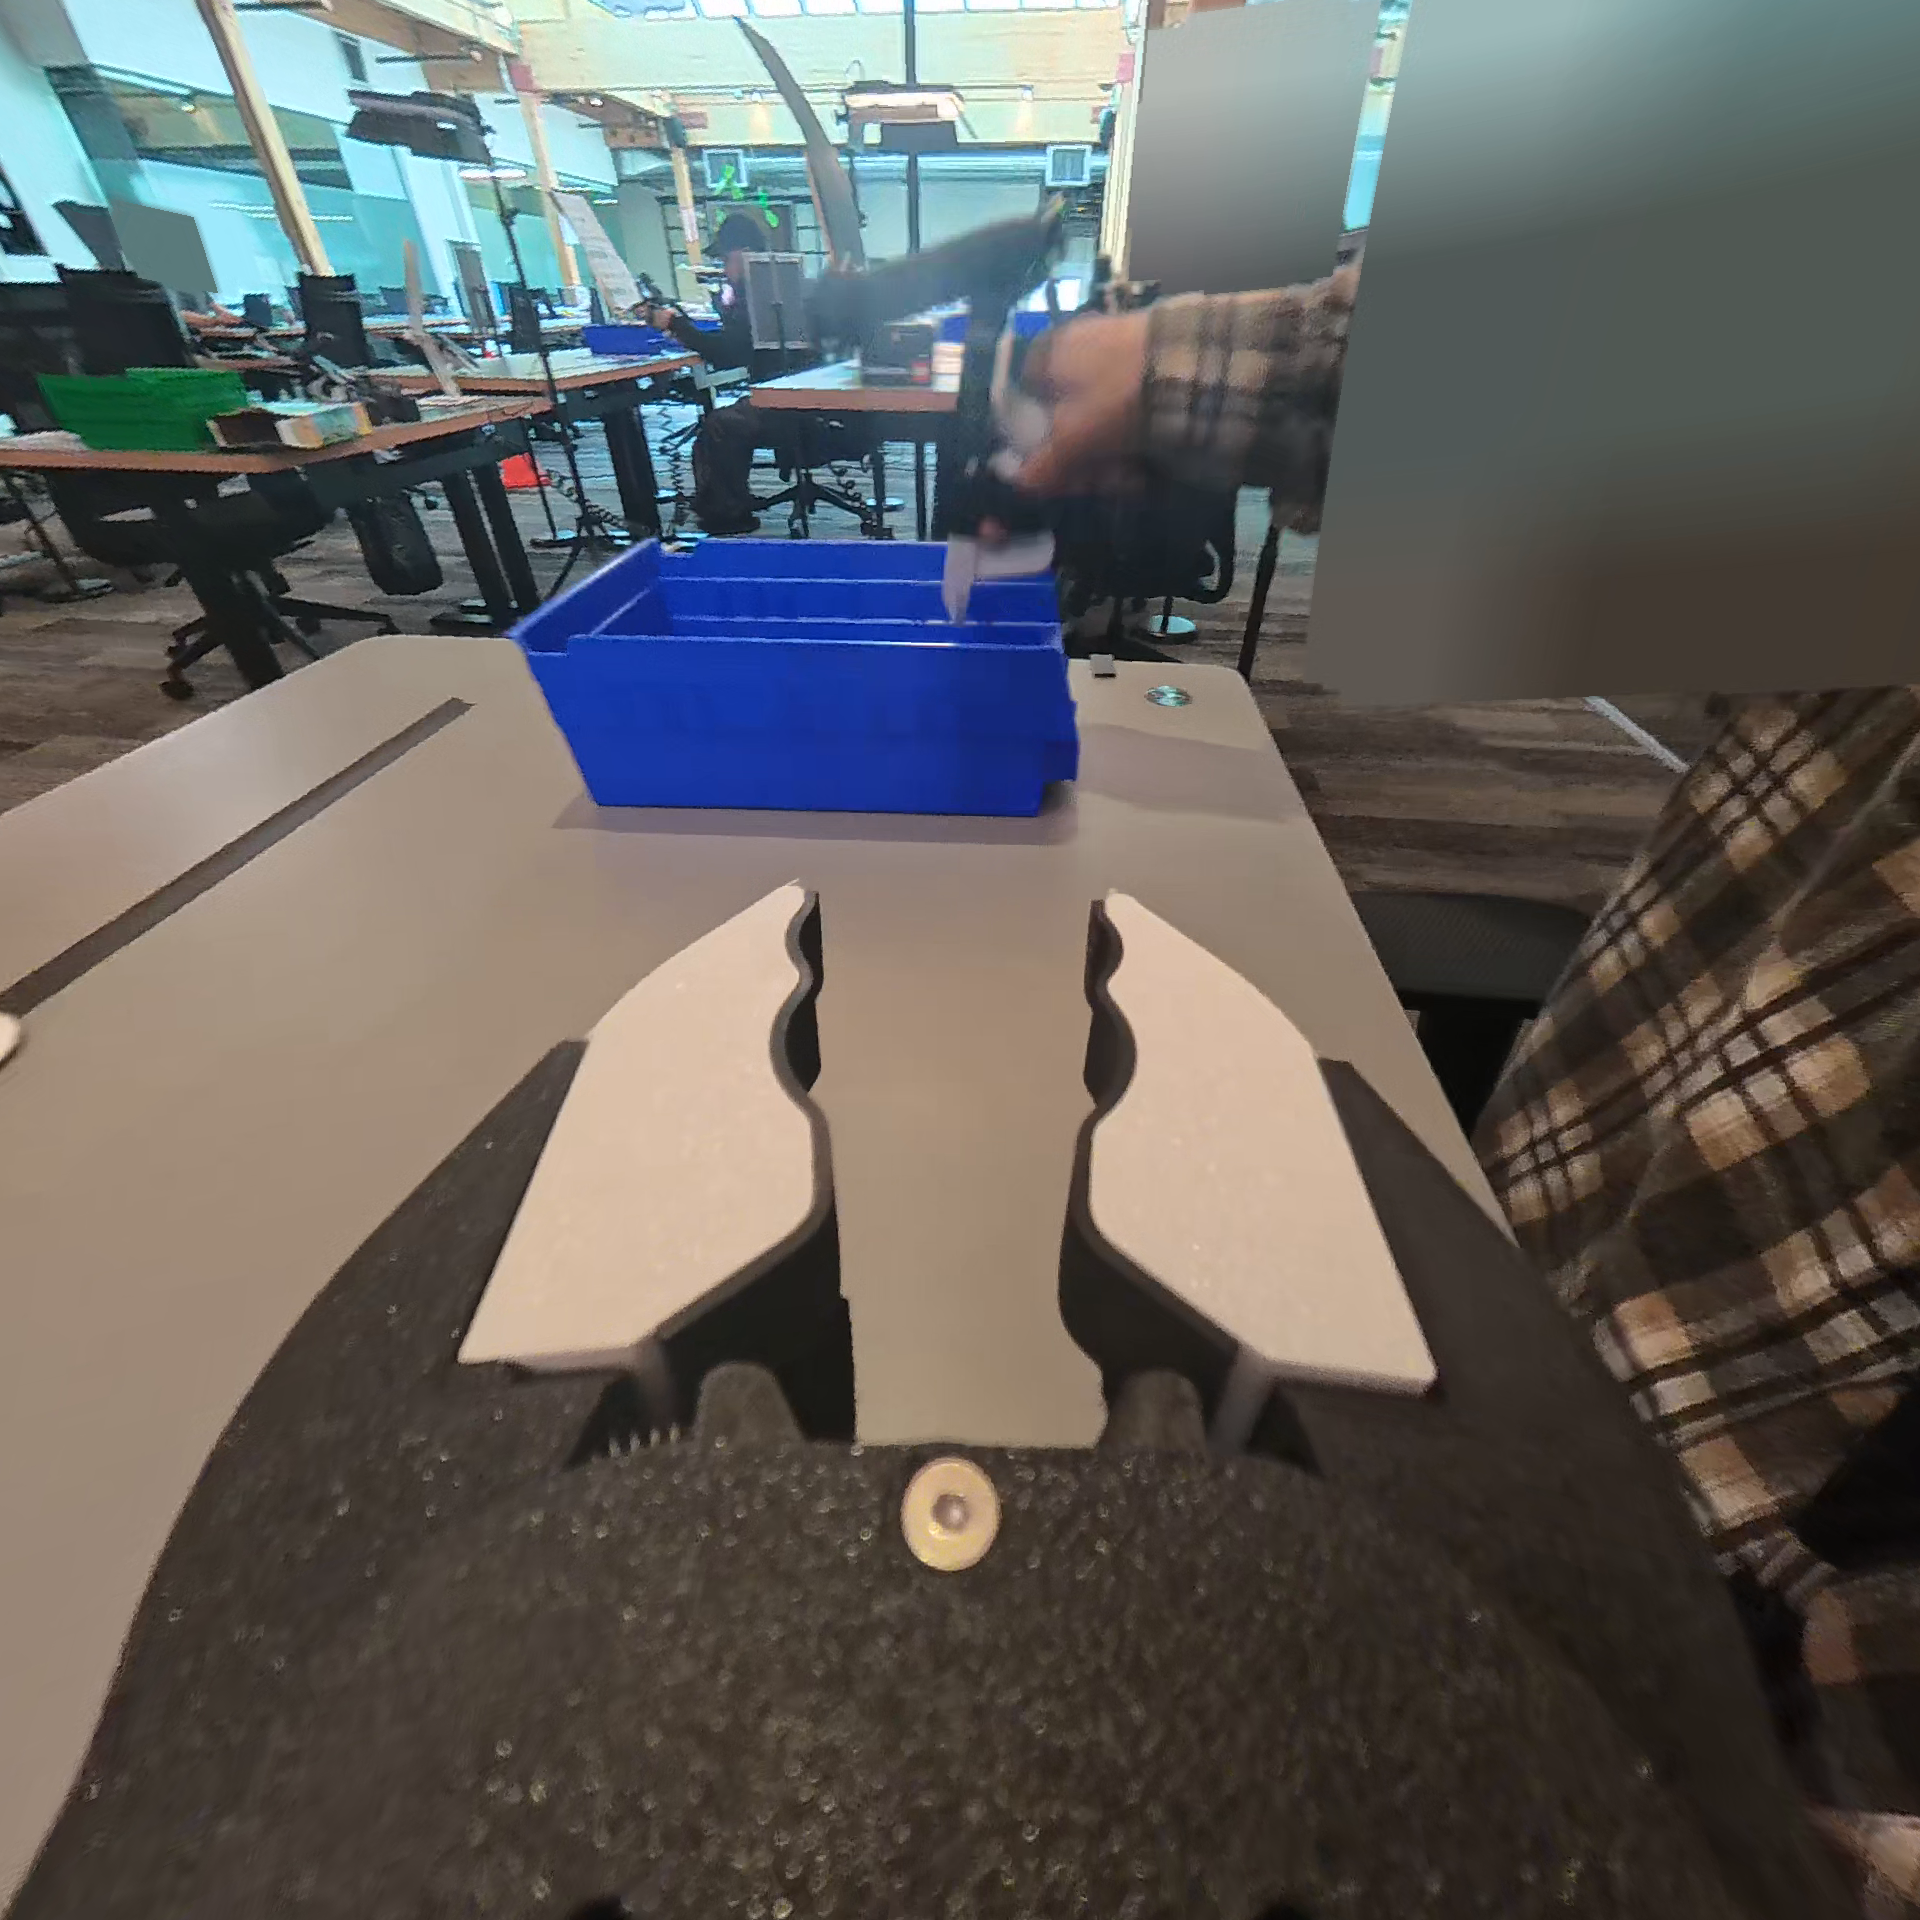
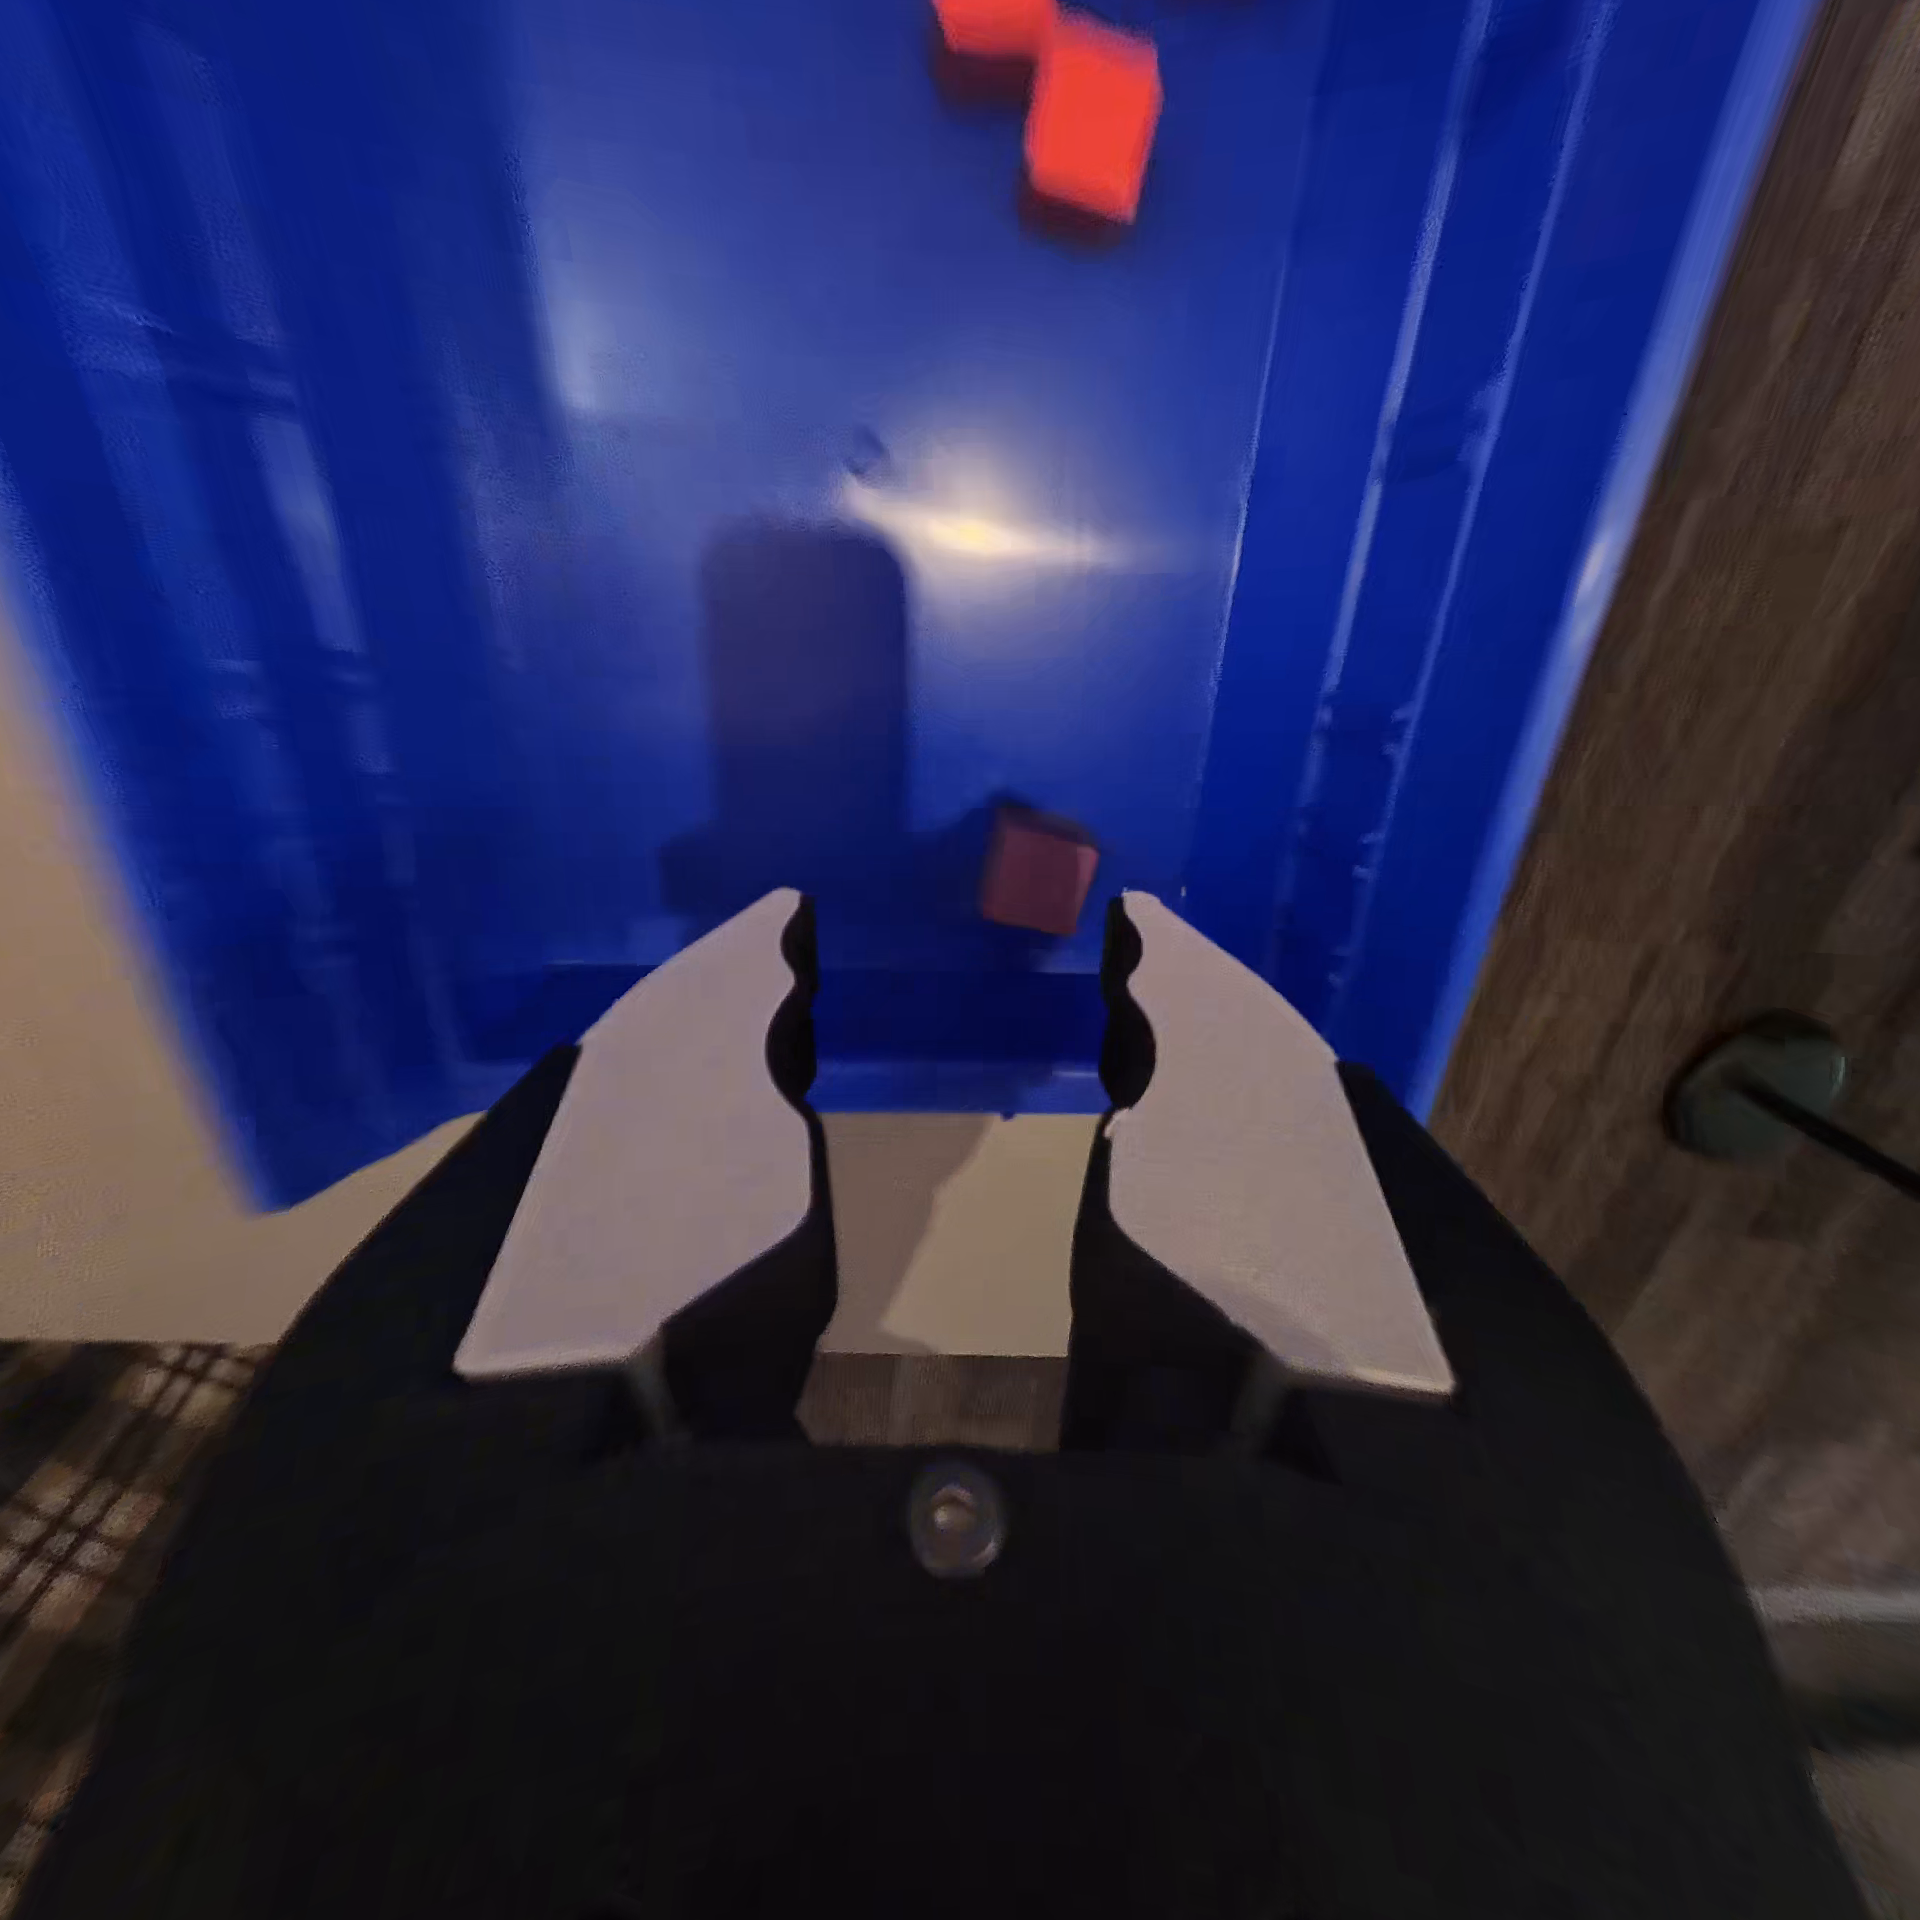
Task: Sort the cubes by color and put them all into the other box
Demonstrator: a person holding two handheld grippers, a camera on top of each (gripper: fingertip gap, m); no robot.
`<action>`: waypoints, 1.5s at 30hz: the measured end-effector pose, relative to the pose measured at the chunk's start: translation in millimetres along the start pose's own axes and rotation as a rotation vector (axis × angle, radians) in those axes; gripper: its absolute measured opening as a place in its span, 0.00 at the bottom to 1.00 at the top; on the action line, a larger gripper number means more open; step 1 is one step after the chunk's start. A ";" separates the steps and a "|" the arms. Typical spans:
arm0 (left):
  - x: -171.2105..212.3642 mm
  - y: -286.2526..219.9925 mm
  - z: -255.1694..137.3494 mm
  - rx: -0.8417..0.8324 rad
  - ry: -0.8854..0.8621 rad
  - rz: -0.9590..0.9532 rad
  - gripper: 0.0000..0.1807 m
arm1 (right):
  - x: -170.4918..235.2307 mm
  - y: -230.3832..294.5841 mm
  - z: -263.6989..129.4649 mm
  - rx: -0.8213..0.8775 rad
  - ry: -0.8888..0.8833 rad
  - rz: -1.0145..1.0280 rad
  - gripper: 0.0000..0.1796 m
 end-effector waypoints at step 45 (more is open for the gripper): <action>159.3 56.2 -452.0 -0.245 1.509 -0.423 0.17 | -9.8 303.9 -93.8 -0.599 -0.525 -0.658 0.36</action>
Point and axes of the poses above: each gripper's, where its closed fingertips meet, z out along the fingers, x out of its underside, y = z × x across the jaws, the point moved 2 cm from there along -z, back along the fingers, and after that the axes turned 1 degree about -y, right-handed, at the moved point
